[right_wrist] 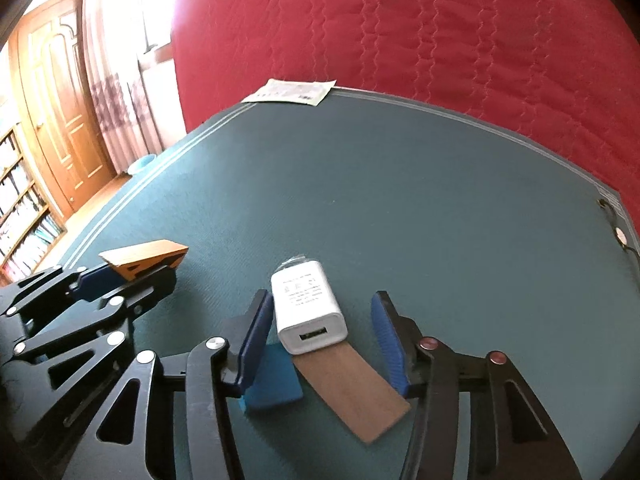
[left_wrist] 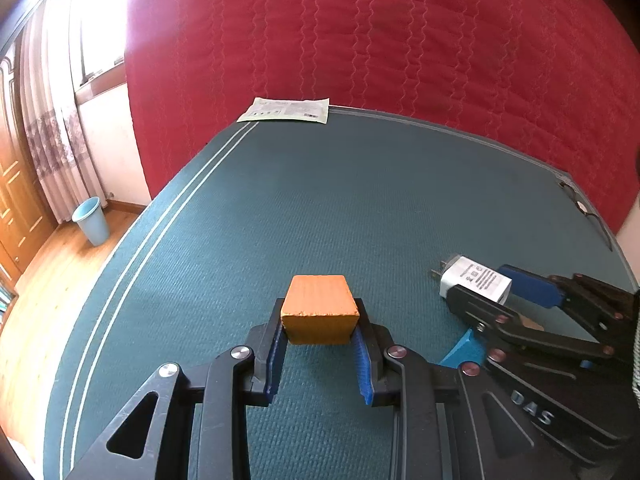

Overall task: Organize rigid objects
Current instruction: 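Grasp the white USB charger with the right gripper while the left holds the cube, then lift the white charger with the right gripper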

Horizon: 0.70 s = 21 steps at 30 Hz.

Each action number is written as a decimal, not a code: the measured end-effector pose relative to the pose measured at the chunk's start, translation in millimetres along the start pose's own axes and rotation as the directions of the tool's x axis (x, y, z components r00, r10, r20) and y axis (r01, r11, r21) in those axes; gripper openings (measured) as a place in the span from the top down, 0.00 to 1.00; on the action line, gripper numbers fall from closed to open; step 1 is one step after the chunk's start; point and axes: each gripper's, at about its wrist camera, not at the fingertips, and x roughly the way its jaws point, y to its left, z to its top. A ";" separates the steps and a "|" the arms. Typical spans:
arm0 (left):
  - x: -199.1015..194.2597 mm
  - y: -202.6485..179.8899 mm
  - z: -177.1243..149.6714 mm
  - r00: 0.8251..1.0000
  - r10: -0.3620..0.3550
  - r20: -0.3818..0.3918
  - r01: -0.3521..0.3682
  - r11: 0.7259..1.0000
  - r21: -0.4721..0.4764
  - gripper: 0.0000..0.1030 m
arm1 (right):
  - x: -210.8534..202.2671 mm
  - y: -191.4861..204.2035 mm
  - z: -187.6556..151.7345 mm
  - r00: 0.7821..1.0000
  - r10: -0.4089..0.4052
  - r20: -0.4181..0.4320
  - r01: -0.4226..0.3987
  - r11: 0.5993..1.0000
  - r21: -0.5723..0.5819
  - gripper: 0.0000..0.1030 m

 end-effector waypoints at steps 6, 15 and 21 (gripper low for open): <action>-0.6 0.2 0.0 1.000 -0.002 -0.002 0.002 1.000 -0.002 0.70 | 10.2 4.7 1.2 1.000 -0.012 -0.010 0.012 1.000 -0.012 0.63; -1.0 -0.9 0.6 1.000 -0.013 -0.001 0.013 1.000 -0.001 0.70 | 1.5 5.5 -5.6 1.000 -0.021 0.006 0.021 1.000 0.017 0.69; -5.1 -2.4 1.2 0.999 -0.043 0.011 0.043 0.999 -0.001 0.70 | -19.0 3.9 -17.6 0.999 -0.035 0.033 0.034 0.998 0.050 0.69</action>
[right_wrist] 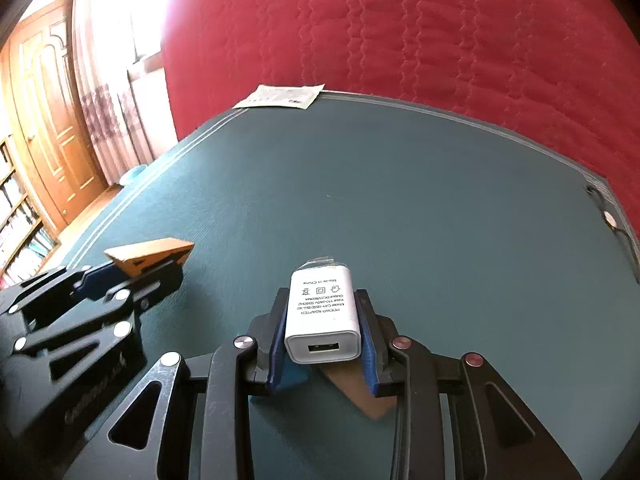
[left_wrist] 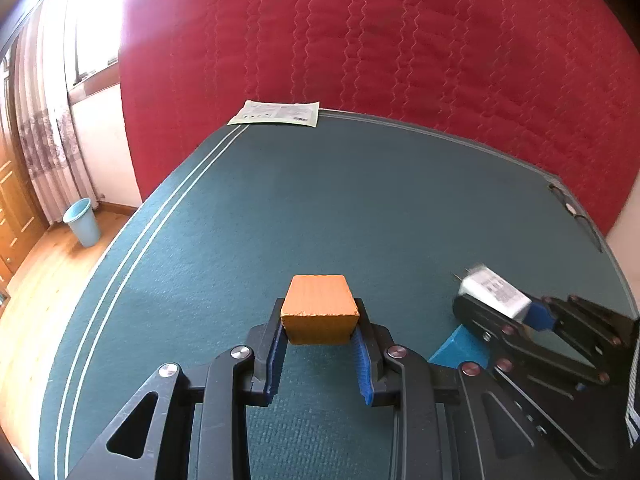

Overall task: Organize rigid objects
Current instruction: 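Lift the white charger with the right gripper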

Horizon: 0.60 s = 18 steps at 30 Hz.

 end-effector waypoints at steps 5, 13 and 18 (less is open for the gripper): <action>0.0 -3.1 0.4 0.999 -0.047 -0.010 0.047 0.999 0.001 0.70 | -22.1 -8.9 -13.6 1.000 0.012 0.019 -0.013 0.999 0.046 0.69; -4.0 -10.4 -1.7 0.998 -0.067 0.005 0.067 0.997 0.025 0.70 | -44.6 -17.9 -43.5 0.999 0.033 -0.004 -0.033 0.995 0.091 0.69; -5.2 -13.0 -2.5 0.997 -0.078 0.011 0.078 0.996 0.037 0.70 | -62.3 -25.2 -57.0 0.999 0.037 0.009 -0.037 0.991 0.130 0.69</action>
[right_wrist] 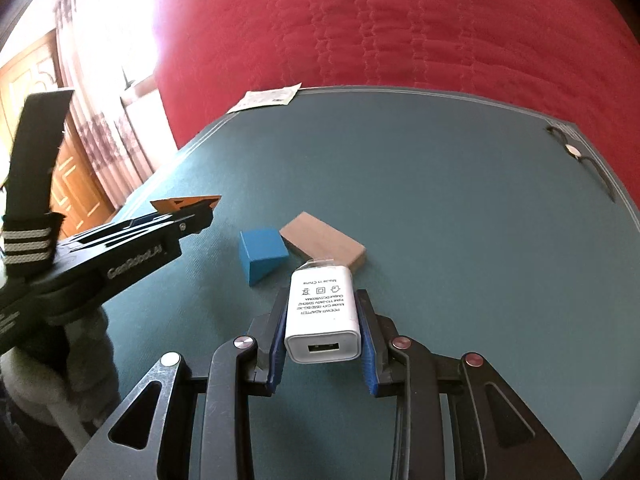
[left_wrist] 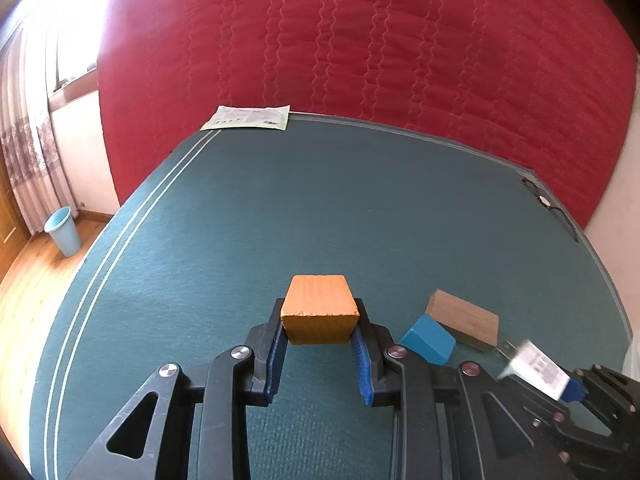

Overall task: Organize rigid objects
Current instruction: 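Lift the white charger with the right gripper, then carry the charger and orange cube over the clear tub with both grippers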

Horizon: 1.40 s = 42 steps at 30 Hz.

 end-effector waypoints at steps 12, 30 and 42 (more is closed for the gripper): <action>-10.5 -19.8 -5.5 0.997 -0.069 0.025 0.067 0.996 0.064 0.70 | -44.0 -35.7 -31.8 0.999 -0.050 0.021 0.048 0.995 0.088 0.69; -14.9 -58.1 -24.3 0.995 -0.102 0.006 0.099 0.979 0.178 0.70 | -128.7 -132.5 -67.1 0.962 -0.267 0.056 0.243 0.931 0.274 0.69; -30.4 -105.1 -31.4 0.985 -0.171 -0.017 0.170 0.954 0.247 0.70 | -173.2 -208.9 -83.5 0.910 -0.414 0.025 0.369 0.836 0.407 0.69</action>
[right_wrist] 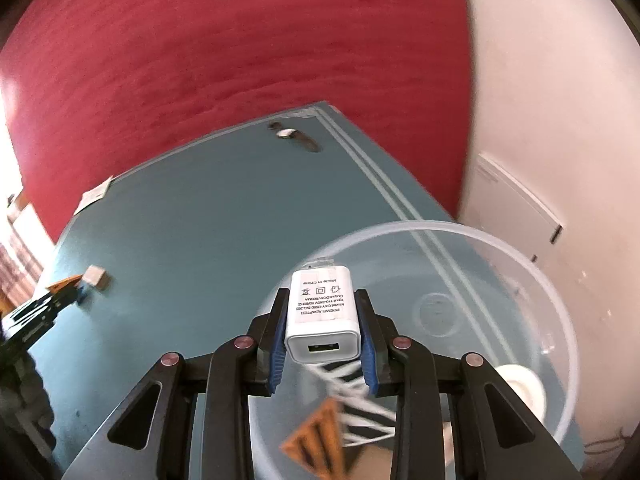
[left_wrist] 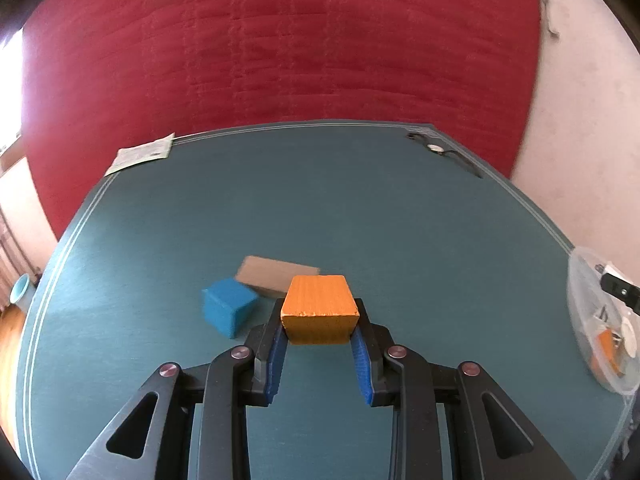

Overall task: Organize rigid objects
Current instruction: 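Carry the charger and orange cube over the clear tub with both grippers, then open the left gripper to drop the orange cube while the right holds the charger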

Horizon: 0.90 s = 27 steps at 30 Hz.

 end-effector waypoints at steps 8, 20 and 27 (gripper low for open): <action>-0.5 -35.8 7.6 0.999 -0.039 -0.005 0.039 0.998 0.052 0.70 | 4.9 -36.7 2.2 0.999 -0.035 -0.021 0.036 0.997 0.066 0.69; -2.8 -94.6 16.9 0.992 -0.124 -0.016 0.125 0.984 0.123 0.70 | 5.7 -74.5 -0.6 1.000 0.016 -0.027 -0.011 0.988 0.155 0.67; -1.1 -134.2 18.6 0.978 -0.205 -0.041 0.209 0.962 0.177 0.70 | -1.2 -84.8 -3.4 0.998 0.064 0.008 -0.064 0.979 0.193 0.67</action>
